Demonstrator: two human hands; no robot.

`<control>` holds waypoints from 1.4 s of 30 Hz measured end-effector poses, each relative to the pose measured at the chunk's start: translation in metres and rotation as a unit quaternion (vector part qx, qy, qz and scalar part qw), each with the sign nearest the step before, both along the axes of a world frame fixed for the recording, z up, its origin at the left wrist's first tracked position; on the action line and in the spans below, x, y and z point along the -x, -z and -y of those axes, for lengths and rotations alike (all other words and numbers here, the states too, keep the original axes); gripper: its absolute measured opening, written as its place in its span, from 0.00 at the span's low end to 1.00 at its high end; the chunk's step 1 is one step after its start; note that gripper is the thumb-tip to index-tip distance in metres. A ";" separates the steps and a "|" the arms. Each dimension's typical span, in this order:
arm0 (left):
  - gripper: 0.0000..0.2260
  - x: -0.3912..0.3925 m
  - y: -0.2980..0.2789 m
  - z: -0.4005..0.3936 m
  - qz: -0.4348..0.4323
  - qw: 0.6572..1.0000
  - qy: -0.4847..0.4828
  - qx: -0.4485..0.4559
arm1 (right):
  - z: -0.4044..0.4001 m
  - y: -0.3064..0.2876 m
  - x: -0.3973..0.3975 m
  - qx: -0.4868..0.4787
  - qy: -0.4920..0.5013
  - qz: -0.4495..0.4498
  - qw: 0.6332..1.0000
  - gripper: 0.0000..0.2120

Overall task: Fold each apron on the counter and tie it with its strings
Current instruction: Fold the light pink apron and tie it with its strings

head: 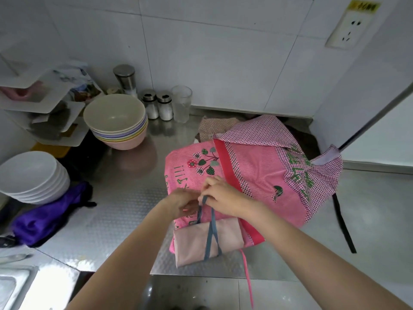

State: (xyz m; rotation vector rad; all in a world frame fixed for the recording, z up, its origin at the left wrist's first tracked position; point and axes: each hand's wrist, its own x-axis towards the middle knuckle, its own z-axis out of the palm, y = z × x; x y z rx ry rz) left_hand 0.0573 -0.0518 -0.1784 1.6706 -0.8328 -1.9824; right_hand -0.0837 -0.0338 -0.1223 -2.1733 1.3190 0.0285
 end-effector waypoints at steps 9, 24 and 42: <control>0.16 -0.006 0.024 0.000 0.159 0.981 -0.026 0.110 | -0.037 -0.011 0.007 -0.387 0.179 0.243 0.871 0.24; 0.13 0.002 -0.030 -0.012 -0.035 0.975 -0.012 0.218 | -0.030 0.013 0.004 -0.384 0.380 0.275 0.795 0.08; 0.30 -0.009 -0.043 -0.031 0.046 0.929 0.253 0.267 | -0.036 0.028 -0.011 -0.349 0.497 0.473 0.639 0.12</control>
